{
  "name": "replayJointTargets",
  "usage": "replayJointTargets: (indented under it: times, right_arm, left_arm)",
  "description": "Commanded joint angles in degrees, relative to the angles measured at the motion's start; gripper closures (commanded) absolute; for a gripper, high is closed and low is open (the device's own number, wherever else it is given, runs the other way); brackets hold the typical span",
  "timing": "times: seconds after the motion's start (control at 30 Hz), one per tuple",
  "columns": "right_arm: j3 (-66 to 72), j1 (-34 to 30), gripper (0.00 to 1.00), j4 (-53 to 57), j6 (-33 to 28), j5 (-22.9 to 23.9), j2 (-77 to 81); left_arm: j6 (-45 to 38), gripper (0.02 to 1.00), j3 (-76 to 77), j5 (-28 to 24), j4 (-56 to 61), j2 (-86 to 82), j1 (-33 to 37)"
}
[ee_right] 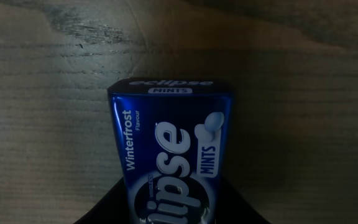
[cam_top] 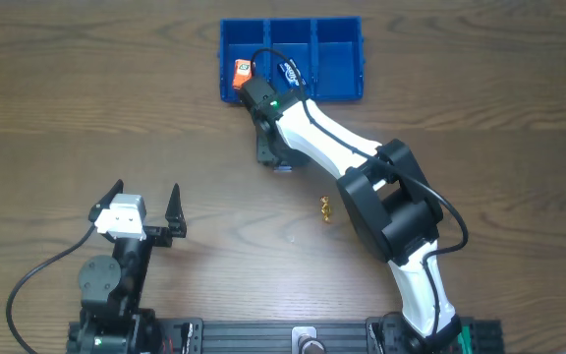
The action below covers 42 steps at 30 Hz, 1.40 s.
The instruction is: Sort Candies Into Trays
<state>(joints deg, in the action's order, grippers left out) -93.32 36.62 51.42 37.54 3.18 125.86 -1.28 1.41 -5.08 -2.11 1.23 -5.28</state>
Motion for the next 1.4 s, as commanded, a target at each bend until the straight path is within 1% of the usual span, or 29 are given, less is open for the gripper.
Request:
replayJointTargets:
  times: [0.03,0.1,0.17,0.23,0.27,0.33,0.37,0.47,0.57,0.63,0.67,0.77,0.8,0.83,1.27,1.4]
  right_arm:
    - [0.3,1.8,0.847,0.3,0.1,2.8,-9.2]
    - [0.1,3.0,0.847,1.2,0.0,8.1,-16.6]
    - [-1.2,3.1,0.853,2.4,-0.1,12.5,-20.3]
    - [-4.2,3.0,0.858,4.4,-0.3,17.9,-21.6]
    - [-7.8,2.6,0.862,5.6,-2.1,21.4,-21.3]
    - [-11.6,2.0,0.862,5.1,-5.6,24.1,-20.1]
    - [-15.7,0.6,0.862,4.1,-8.0,25.3,-17.9]
    - [-22.3,-2.3,0.862,2.6,-11.2,24.5,-13.1]
    - [-28.5,-4.7,0.862,1.4,-14.9,21.8,-7.6]
    - [-31.0,-6.6,0.862,0.0,-15.6,20.0,-4.2]
    - [-31.2,-7.5,0.862,-1.0,-15.6,18.8,-3.1]
    - [-31.2,-9.7,0.862,-3.4,-15.5,12.7,0.0]
    - [-31.2,-10.2,0.862,-3.7,-15.5,11.1,0.9]
    - [-31.2,-10.4,0.862,-3.8,-15.5,10.6,1.6]
    - [-31.2,-10.6,0.862,-4.7,-15.5,10.2,6.5]
    - [-31.2,-10.5,0.849,-5.2,-15.5,8.8,6.7]
  left_arm:
    - [0.6,0.02,-1.1,-1.4,-1.9,-0.4,0.3]
    - [0.6,0.023,-1.1,-1.4,-1.9,-0.4,0.3]
    - [0.6,0.02,-1.1,-1.4,-1.9,-0.4,0.3]
    - [0.6,0.02,-1.1,-1.4,-1.9,-0.4,0.3]
    - [0.6,0.023,-1.1,-1.4,-1.9,-0.4,0.3]
    - [0.6,0.02,-1.1,-1.4,-1.9,-0.4,0.3]
    - [0.6,0.023,-1.1,-1.4,-1.9,-0.4,0.3]
    - [0.6,0.02,-1.1,-1.4,-1.9,-0.4,0.3]
    - [0.6,0.02,-1.1,-1.4,-1.9,-0.4,0.3]
    - [0.6,0.02,-1.1,-1.4,-1.9,-0.4,0.3]
    - [0.6,0.023,-1.1,-1.4,-1.9,-0.4,0.3]
    - [0.6,0.02,-1.1,-1.4,-1.9,-0.4,0.3]
    - [0.6,0.02,-1.1,-1.4,-1.9,-0.4,0.3]
    - [0.6,0.02,-1.1,-1.4,-1.9,-0.4,0.3]
    - [0.6,0.023,-1.1,-1.4,-1.9,-0.4,0.3]
    - [0.6,0.02,-1.1,-1.4,-1.9,-0.4,0.3]
